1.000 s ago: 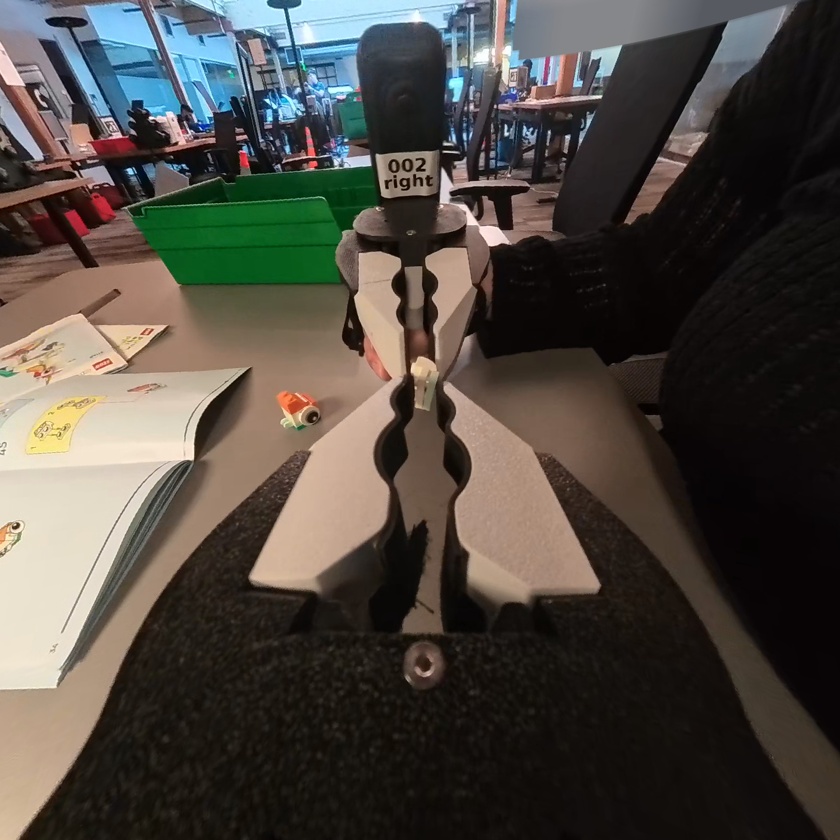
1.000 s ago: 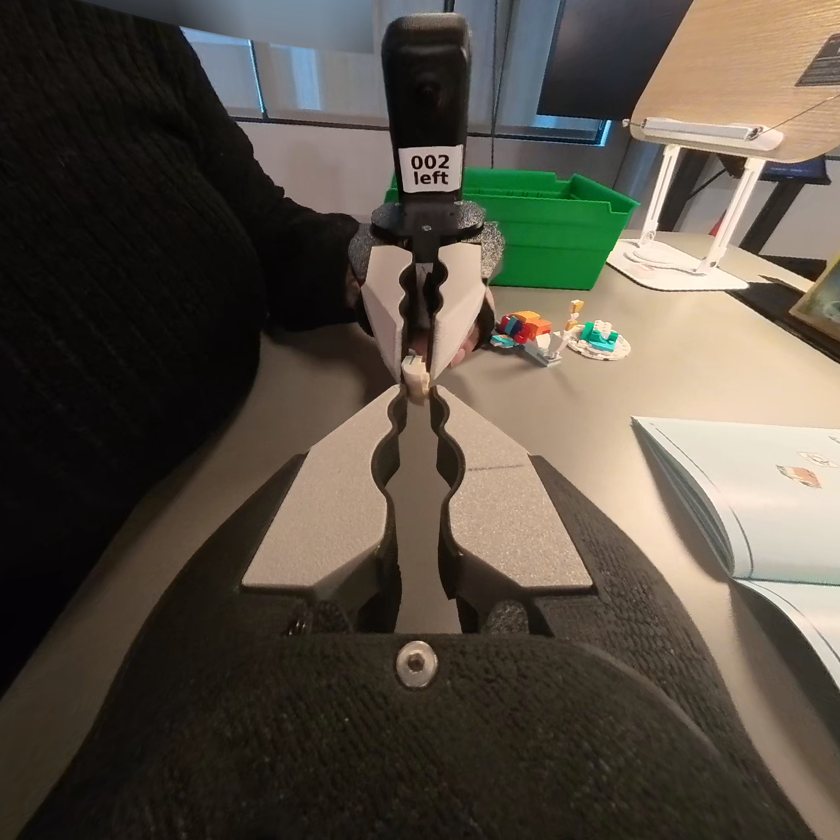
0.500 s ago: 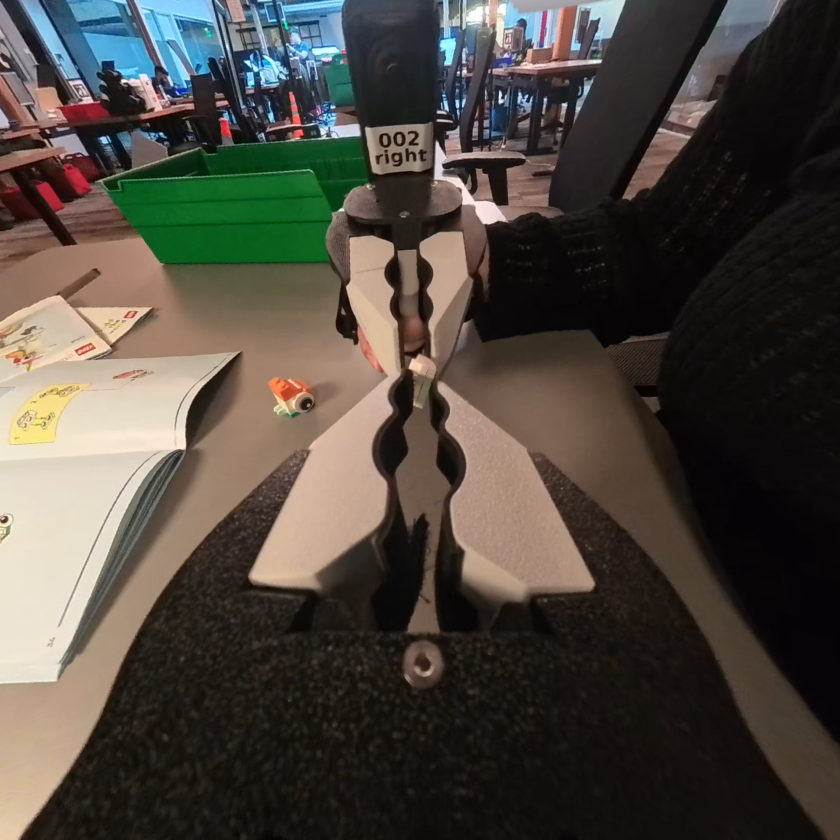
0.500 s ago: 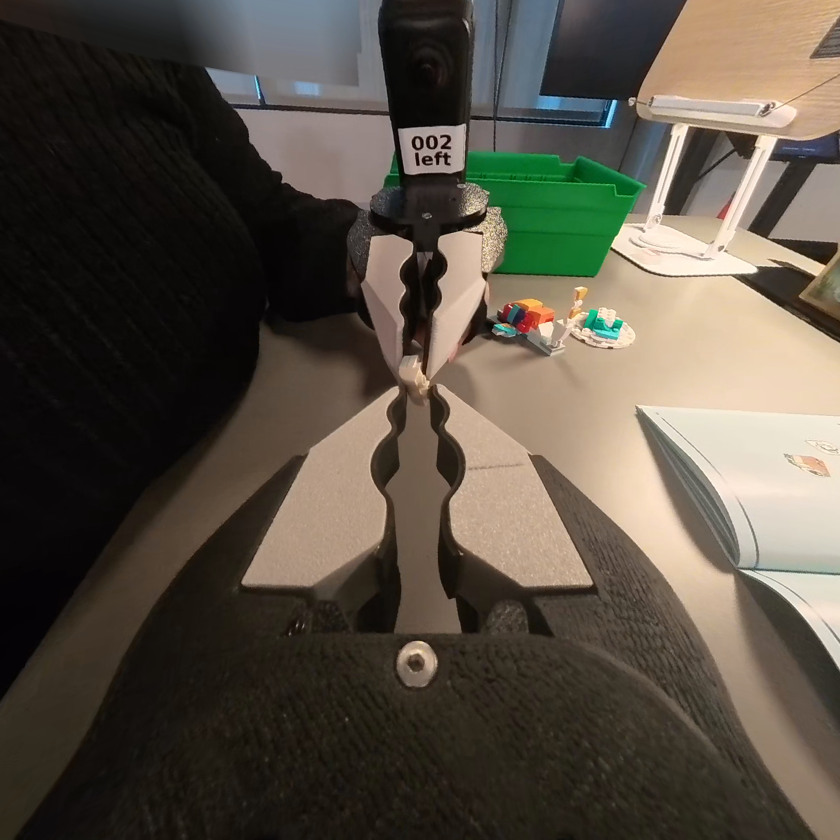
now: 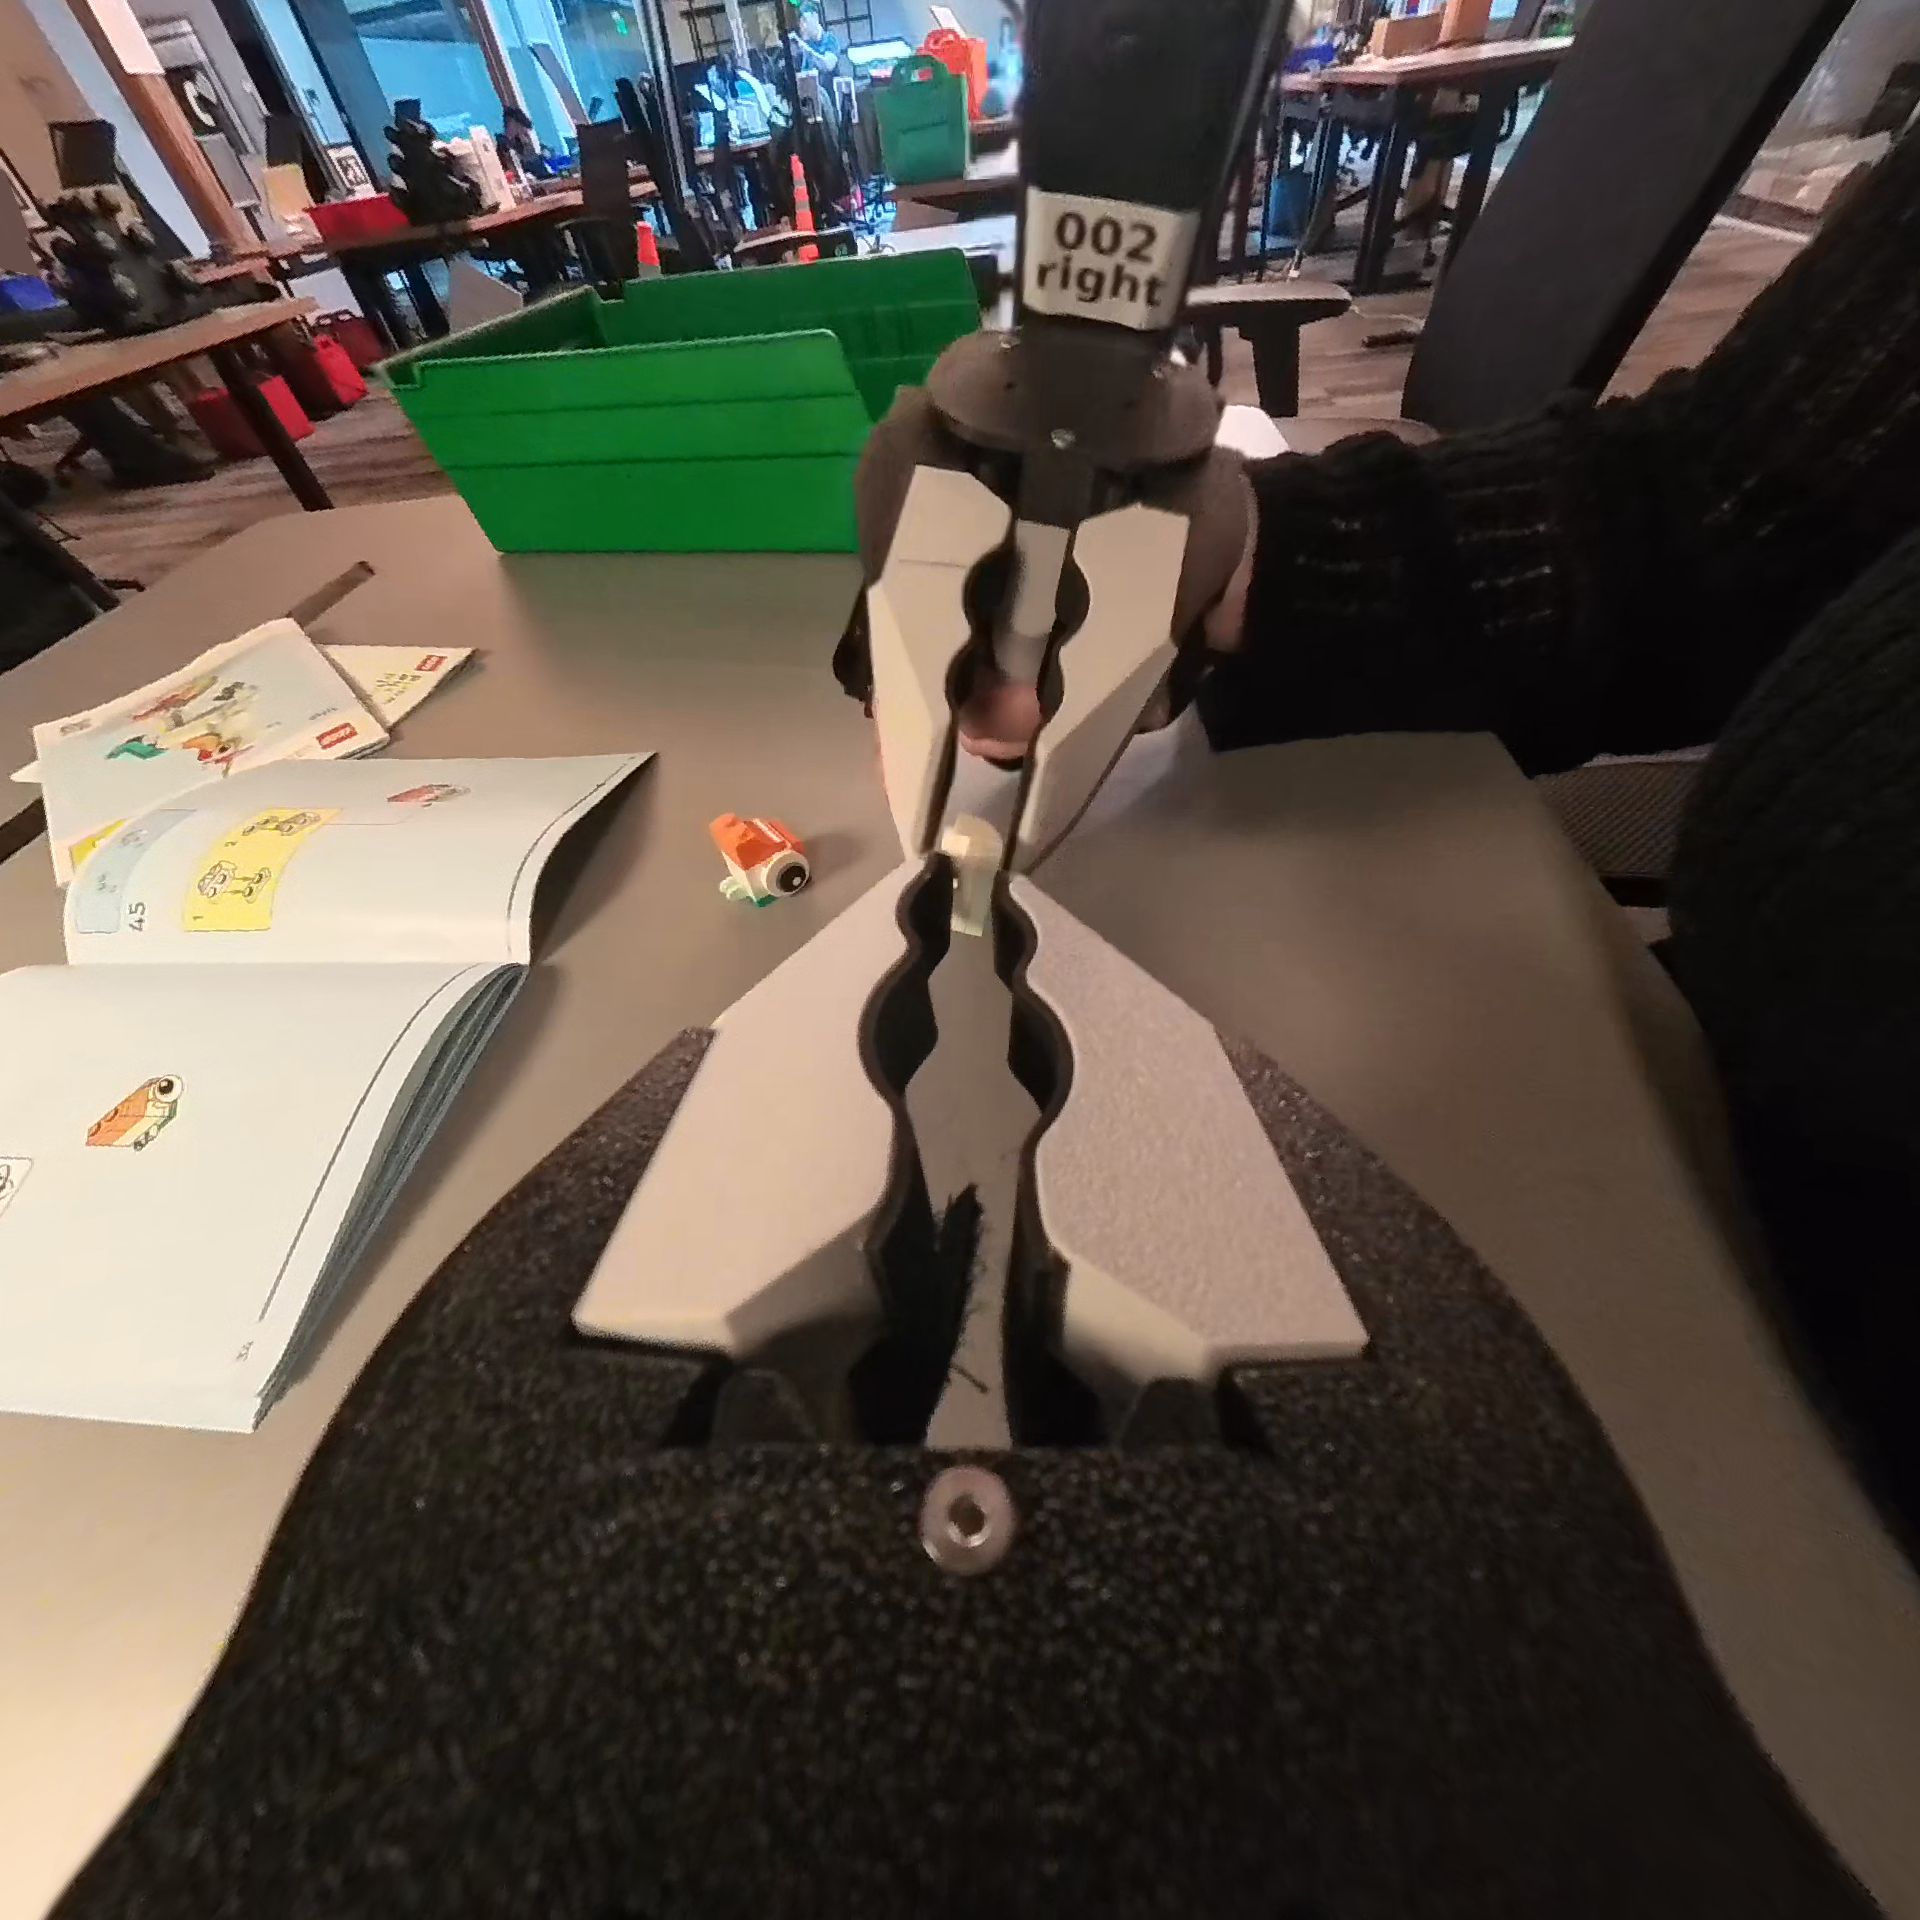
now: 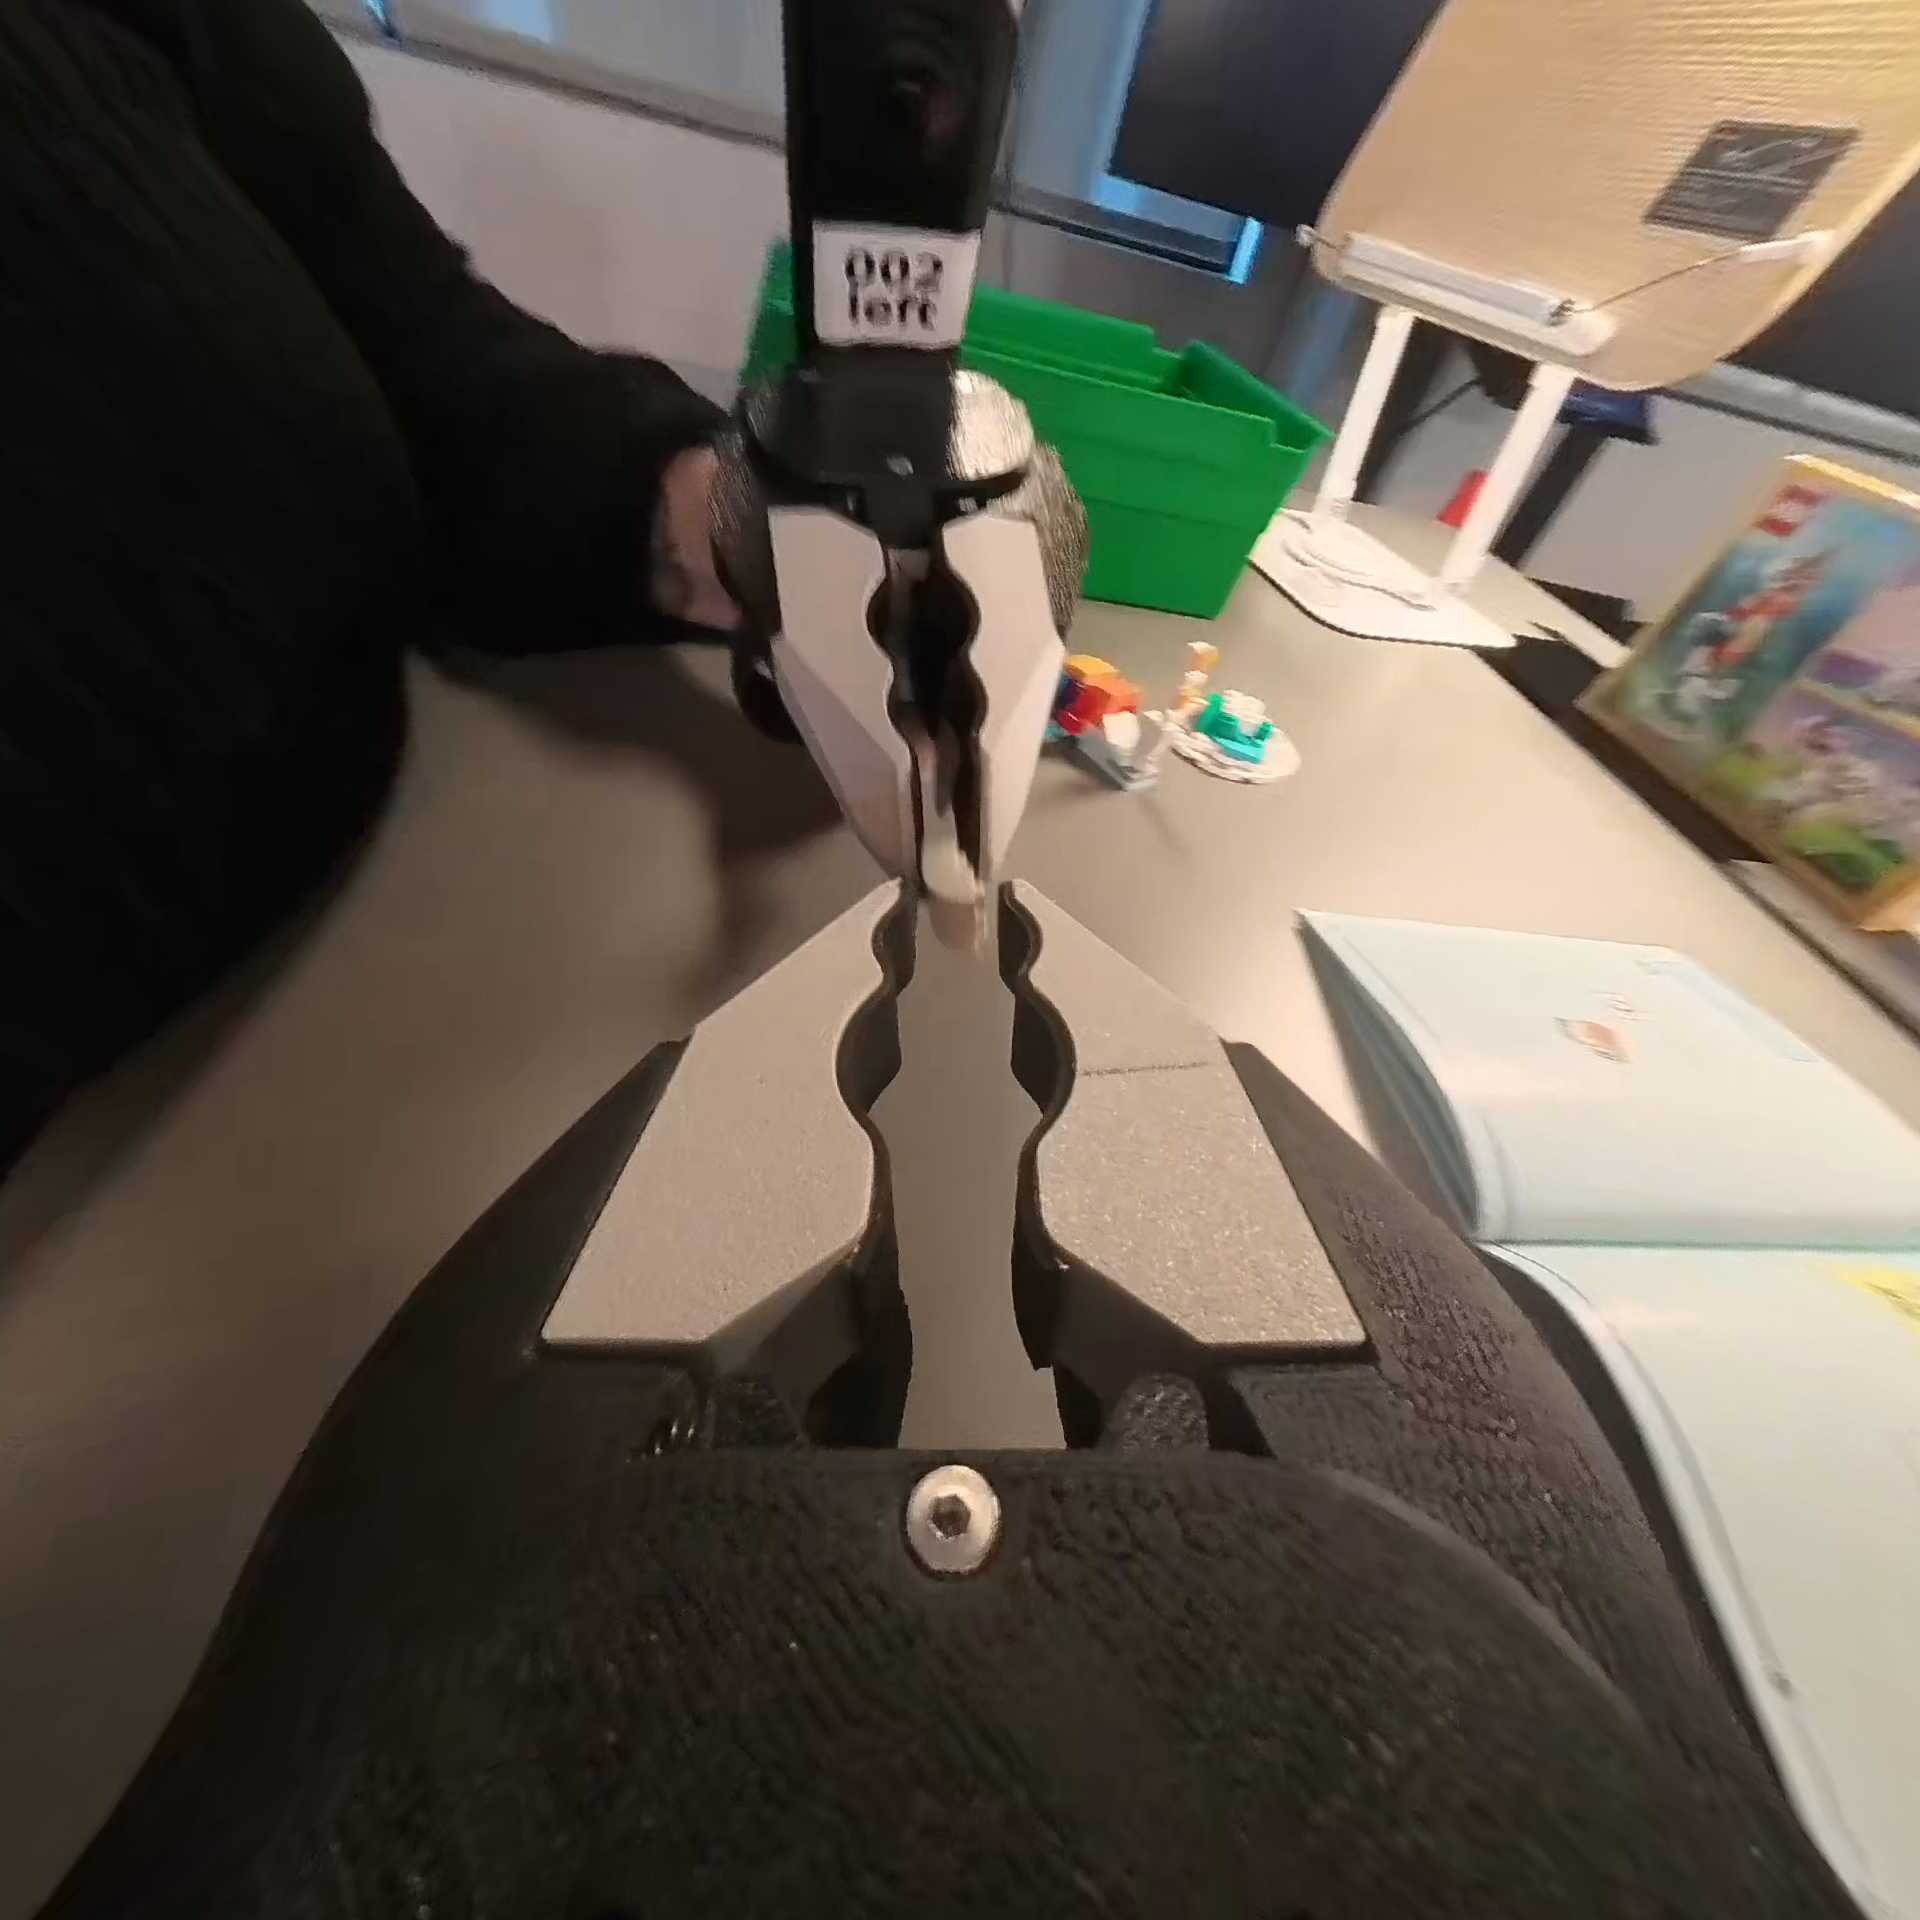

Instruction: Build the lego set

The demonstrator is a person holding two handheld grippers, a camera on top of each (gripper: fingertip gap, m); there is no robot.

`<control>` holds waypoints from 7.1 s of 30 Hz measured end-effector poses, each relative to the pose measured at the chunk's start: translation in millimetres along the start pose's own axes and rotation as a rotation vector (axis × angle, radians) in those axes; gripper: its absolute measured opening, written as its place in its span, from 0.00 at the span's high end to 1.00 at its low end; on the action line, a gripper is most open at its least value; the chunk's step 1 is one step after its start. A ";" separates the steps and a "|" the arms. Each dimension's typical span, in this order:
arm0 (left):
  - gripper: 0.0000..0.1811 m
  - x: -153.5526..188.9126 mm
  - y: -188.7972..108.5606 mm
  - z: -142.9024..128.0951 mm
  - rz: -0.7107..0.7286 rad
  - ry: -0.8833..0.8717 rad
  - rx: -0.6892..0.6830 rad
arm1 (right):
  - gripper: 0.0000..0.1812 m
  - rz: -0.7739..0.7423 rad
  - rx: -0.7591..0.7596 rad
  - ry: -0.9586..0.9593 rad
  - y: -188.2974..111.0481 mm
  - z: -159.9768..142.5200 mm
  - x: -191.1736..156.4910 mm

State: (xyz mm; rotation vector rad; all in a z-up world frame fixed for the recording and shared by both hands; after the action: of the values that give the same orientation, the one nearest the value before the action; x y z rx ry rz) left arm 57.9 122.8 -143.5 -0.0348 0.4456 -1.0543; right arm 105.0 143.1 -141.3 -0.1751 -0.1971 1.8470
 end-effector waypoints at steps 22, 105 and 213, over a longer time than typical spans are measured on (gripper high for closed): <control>0.98 -1.7 1.6 -1.8 0.007 -0.012 -0.003 | 0.95 -0.036 -0.012 -0.036 2.0 -3.2 4.9; 0.92 -13.5 -7.0 -8.7 -0.060 -0.337 0.042 | 0.95 -0.347 -0.004 -0.699 14.3 2.9 4.5; 0.95 -79.7 -84.1 13.3 0.812 0.107 0.280 | 0.98 -1.078 0.451 -0.174 -117.4 32.3 107.8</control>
State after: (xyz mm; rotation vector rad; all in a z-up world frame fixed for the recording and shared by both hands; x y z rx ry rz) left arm -40.0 145.5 -84.5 0.4228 0.3535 -0.3085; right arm 177.4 277.6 -85.4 0.3557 0.0239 0.7882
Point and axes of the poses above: each gripper's, where its closed fingertips meet, y out along the fingers, z out of its top, x = y × z across the jaws, the point moved 3 cm from there along -y, back along the fingers, and after that the axes turned 14 degrees about y, right-handed, at the moved point
